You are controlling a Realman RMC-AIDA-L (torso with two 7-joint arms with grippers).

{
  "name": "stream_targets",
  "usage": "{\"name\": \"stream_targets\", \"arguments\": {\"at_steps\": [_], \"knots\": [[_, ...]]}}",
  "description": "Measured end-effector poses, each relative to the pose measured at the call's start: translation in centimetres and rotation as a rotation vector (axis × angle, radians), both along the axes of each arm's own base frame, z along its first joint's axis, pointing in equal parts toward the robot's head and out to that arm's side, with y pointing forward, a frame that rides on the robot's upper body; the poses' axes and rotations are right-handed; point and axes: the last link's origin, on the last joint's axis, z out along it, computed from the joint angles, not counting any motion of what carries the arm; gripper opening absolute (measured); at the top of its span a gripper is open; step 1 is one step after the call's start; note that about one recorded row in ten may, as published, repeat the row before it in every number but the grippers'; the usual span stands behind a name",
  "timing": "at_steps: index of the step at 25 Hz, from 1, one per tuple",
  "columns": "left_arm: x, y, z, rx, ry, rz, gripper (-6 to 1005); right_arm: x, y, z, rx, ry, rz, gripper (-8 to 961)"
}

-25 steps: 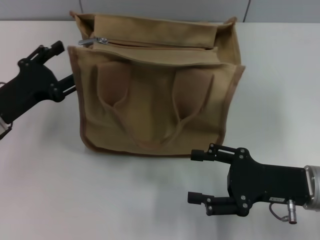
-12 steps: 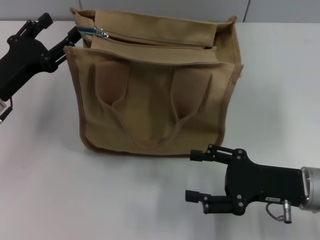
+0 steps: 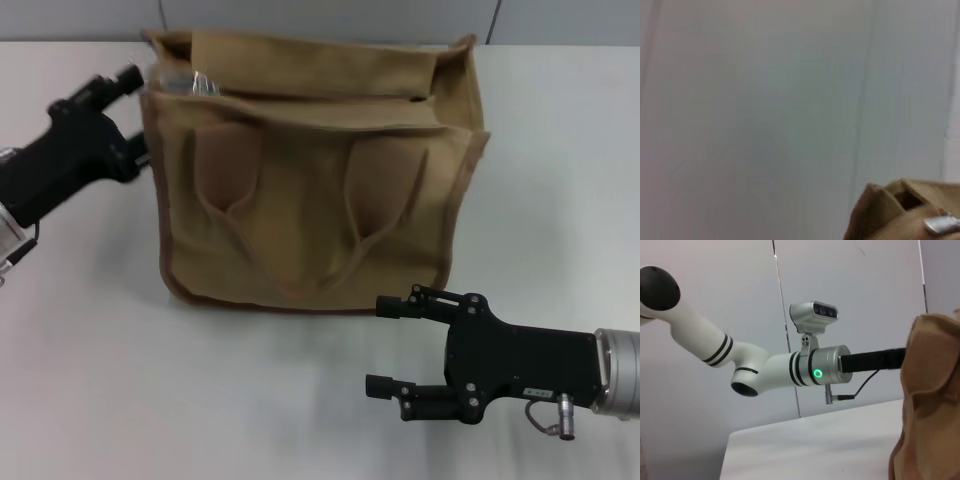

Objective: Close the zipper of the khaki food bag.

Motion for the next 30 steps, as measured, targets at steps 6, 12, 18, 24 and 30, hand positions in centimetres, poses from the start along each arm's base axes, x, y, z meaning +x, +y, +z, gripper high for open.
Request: {"name": "stream_targets", "arguments": {"at_steps": [6, 12, 18, 24, 30], "knots": [[0.5, -0.1, 1.2, -0.054, 0.102, -0.052, 790, -0.1, 0.0, -0.1, 0.012, 0.0, 0.009, 801], [0.4, 0.1, 1.2, -0.084, 0.176, -0.057, 781, -0.4, 0.0, -0.4, 0.031, 0.011, 0.02, 801], [1.3, 0.8, 1.4, -0.038, 0.099, -0.057, 781, -0.3, 0.1, -0.5, 0.035, 0.004, 0.017, 800], [1.8, 1.3, 2.1, 0.017, 0.003, -0.047, 782, -0.3, 0.1, -0.5, 0.034, 0.004, 0.013, 800], [1.9, 1.3, 2.2, 0.021, -0.002, -0.046, 782, -0.3, 0.1, -0.5, 0.035, 0.004, 0.011, 799]]}}
